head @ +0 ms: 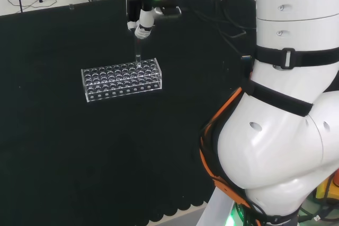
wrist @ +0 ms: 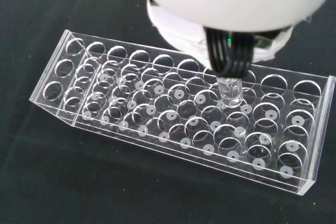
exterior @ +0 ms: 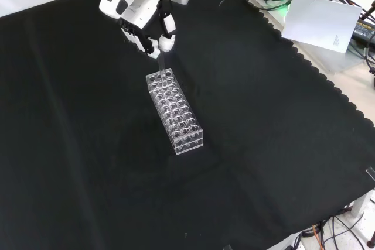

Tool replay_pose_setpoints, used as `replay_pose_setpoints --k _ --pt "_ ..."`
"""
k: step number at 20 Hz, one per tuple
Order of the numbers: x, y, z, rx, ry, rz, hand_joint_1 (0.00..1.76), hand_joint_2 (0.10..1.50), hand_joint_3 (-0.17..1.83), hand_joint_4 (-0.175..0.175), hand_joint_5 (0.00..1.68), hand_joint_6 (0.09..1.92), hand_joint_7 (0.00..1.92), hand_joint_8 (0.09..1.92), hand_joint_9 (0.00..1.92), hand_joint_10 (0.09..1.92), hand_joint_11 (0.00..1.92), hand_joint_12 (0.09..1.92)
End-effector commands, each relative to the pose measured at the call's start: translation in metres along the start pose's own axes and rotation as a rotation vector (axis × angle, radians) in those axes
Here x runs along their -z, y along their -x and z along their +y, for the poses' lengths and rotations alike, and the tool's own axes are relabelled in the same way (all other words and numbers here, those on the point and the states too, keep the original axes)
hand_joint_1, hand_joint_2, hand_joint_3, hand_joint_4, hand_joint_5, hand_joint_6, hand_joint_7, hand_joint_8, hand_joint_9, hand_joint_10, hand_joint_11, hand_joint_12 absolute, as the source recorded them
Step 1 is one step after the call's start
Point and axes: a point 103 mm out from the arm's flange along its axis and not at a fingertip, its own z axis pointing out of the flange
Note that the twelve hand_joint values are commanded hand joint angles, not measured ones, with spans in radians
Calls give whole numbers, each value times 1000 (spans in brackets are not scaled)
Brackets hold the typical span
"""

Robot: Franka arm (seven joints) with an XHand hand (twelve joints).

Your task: Put the test tube back in the rack.

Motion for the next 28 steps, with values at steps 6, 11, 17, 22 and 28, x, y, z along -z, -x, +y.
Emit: replay_pose_setpoints --k 6,11,17,22,28 --pt "-3 0 -1 2 -14 2 1451 451 874 -175 1434 428 1498 543 1520 209 1350 1040" --pt "-5 0 -2 1 -11 14 1451 450 874 -175 1433 428 1498 543 1520 209 1350 1041" --pt "-8 0 -2 4 -21 12 1451 451 873 -175 1433 428 1499 542 1520 209 1350 1041" --pt "-10 -2 -1 -3 -33 6 1451 451 873 -175 1433 428 1499 542 1519 208 1350 1042" --pt "-14 0 0 2 -39 9 1451 451 873 -175 1433 428 1499 543 1519 208 1349 1042"
